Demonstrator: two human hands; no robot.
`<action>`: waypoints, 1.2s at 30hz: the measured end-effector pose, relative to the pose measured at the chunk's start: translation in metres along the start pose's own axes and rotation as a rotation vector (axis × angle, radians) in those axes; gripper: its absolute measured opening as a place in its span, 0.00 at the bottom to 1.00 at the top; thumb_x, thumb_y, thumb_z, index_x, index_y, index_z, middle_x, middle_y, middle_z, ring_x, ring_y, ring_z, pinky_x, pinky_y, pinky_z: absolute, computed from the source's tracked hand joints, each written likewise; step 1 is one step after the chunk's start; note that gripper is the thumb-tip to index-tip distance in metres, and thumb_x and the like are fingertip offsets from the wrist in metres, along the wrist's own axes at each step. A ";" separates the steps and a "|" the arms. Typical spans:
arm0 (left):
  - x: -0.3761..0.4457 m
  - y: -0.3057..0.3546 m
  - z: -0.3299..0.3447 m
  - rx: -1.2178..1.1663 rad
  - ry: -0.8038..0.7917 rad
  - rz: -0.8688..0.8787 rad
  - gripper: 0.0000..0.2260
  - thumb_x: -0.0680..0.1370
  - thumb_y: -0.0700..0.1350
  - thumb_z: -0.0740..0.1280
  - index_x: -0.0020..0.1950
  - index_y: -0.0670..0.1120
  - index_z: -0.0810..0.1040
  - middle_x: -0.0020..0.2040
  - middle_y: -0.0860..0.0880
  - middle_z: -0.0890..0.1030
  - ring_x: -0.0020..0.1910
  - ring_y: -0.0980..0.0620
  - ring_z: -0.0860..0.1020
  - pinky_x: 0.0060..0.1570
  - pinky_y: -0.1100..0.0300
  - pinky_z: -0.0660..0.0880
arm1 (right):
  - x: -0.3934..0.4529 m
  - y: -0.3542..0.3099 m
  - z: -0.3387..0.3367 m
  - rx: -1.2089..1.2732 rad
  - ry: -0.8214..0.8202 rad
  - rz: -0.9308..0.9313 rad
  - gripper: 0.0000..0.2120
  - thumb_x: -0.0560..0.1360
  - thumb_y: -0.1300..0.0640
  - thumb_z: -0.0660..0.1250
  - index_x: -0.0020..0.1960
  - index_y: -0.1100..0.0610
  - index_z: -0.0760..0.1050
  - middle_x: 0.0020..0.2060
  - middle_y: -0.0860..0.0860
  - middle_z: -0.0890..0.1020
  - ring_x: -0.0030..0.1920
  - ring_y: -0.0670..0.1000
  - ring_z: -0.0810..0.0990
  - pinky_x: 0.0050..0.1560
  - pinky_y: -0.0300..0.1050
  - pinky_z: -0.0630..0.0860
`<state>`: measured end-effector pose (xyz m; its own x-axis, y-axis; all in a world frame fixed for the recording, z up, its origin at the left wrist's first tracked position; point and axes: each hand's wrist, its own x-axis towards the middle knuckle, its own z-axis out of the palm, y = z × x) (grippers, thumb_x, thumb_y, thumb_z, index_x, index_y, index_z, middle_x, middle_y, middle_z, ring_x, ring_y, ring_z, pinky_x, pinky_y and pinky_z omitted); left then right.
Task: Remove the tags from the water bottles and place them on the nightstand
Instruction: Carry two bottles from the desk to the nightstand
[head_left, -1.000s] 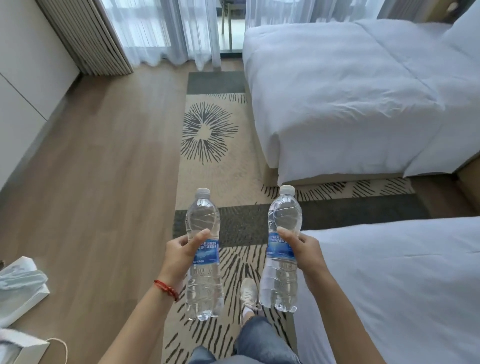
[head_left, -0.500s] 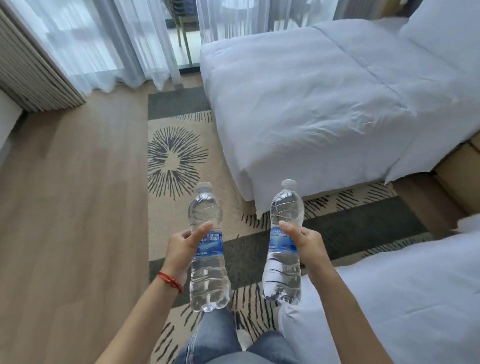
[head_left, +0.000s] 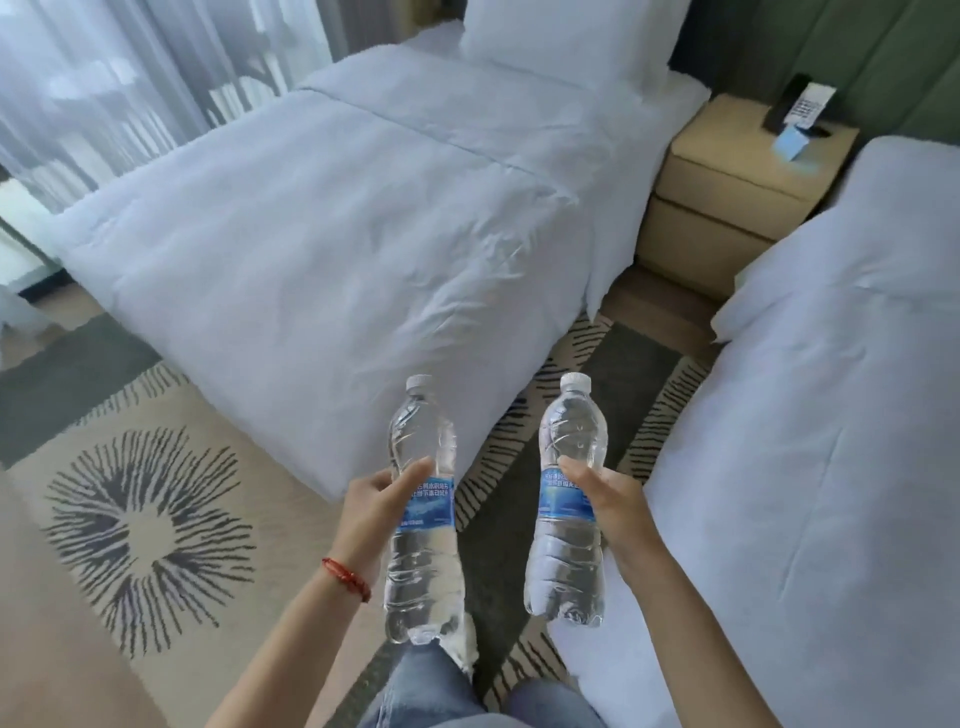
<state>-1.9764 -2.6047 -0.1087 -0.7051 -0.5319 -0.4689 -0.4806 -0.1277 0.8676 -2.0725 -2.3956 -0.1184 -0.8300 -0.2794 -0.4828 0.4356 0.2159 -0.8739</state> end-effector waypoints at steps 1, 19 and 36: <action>0.014 0.008 0.003 0.026 -0.034 0.003 0.18 0.66 0.56 0.69 0.36 0.40 0.79 0.29 0.47 0.81 0.29 0.51 0.79 0.35 0.60 0.74 | 0.006 -0.002 -0.001 0.008 0.045 0.003 0.07 0.72 0.47 0.65 0.40 0.50 0.75 0.38 0.51 0.80 0.43 0.51 0.82 0.45 0.45 0.79; 0.173 0.092 0.126 0.248 -0.323 0.006 0.15 0.73 0.54 0.67 0.33 0.44 0.79 0.30 0.46 0.80 0.30 0.50 0.78 0.32 0.60 0.72 | 0.100 -0.031 -0.072 0.174 0.494 0.162 0.17 0.74 0.44 0.62 0.55 0.57 0.73 0.54 0.58 0.78 0.54 0.56 0.79 0.52 0.49 0.78; 0.336 0.240 0.318 0.227 -0.339 0.061 0.15 0.73 0.53 0.67 0.33 0.43 0.79 0.28 0.49 0.80 0.26 0.54 0.79 0.28 0.65 0.73 | 0.304 -0.163 -0.220 0.123 0.463 0.118 0.11 0.74 0.44 0.62 0.49 0.51 0.72 0.47 0.51 0.79 0.47 0.50 0.80 0.36 0.36 0.75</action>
<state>-2.4946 -2.5483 -0.1106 -0.8494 -0.2216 -0.4789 -0.5088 0.1034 0.8546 -2.4725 -2.3096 -0.1100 -0.8282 0.1912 -0.5268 0.5504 0.1011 -0.8287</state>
